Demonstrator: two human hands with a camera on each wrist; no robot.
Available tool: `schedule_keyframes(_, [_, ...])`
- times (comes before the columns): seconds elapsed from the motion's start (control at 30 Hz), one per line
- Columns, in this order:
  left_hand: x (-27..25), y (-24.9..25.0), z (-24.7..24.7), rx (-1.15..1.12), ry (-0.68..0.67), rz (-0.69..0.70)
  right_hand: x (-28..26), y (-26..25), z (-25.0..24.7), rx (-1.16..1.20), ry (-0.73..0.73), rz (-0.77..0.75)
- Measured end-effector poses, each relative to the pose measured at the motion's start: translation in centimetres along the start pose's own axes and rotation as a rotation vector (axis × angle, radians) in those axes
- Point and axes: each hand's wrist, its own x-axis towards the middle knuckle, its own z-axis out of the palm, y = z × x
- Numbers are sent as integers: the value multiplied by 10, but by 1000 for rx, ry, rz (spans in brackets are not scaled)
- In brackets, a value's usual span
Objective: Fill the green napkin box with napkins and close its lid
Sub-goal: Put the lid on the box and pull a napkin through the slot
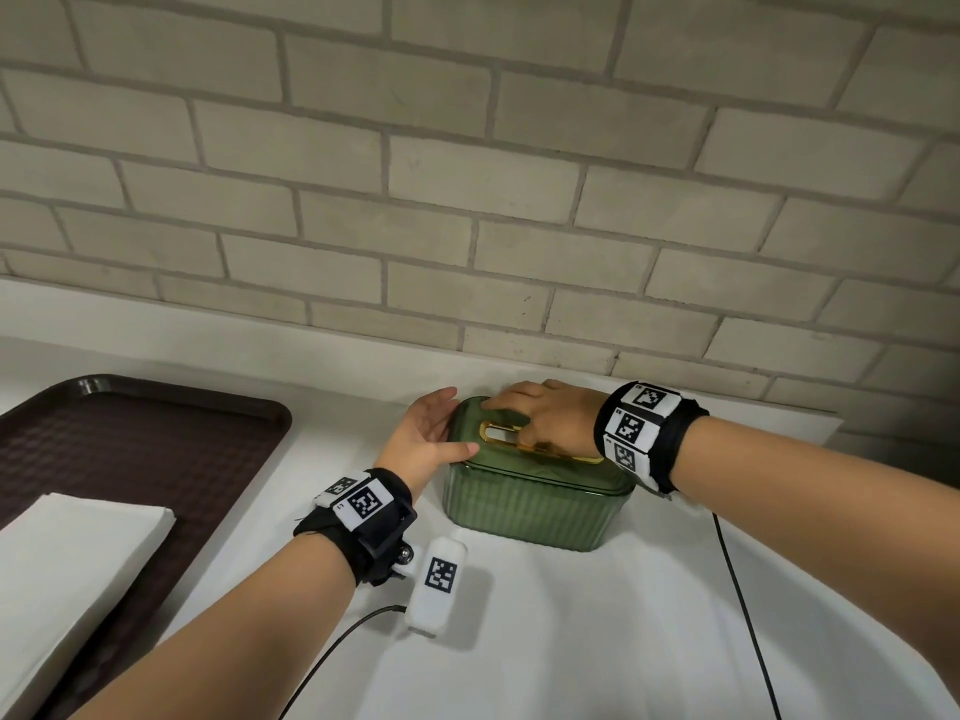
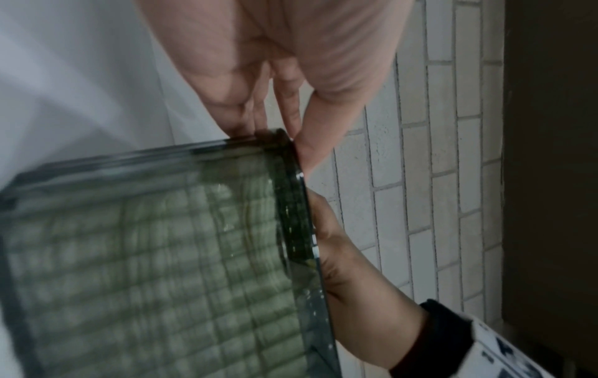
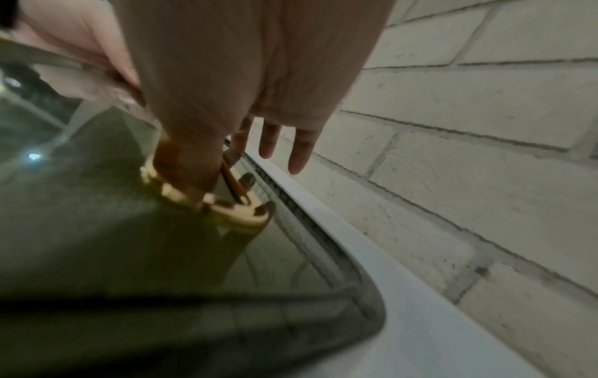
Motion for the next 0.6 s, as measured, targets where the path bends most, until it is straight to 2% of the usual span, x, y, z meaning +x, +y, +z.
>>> schedule_keyframes(0.1, [2, 2, -1, 159, -21, 39, -7, 4, 4, 4, 51, -46])
schedule_keyframes(0.2, [4, 10, -2, 514, -55, 104, -17, 7, 8, 203, 184, -10])
schedule_keyframes(0.3, [4, 26, 2, 1044, -46, 341, -31, 20, 12, 455, 352, 82])
schedule_keyframes(0.37, [3, 38, 11, 1281, -126, 440, -43, 30, 16, 552, 427, 162])
schedule_keyframes(0.43, [5, 45, 23, 1467, -211, 413, -53, 34, 19, 545, 402, 203])
schedule_keyframes(0.6, [10, 38, 59, 1802, -327, 293, -62, 19, 20, 318, 203, 194])
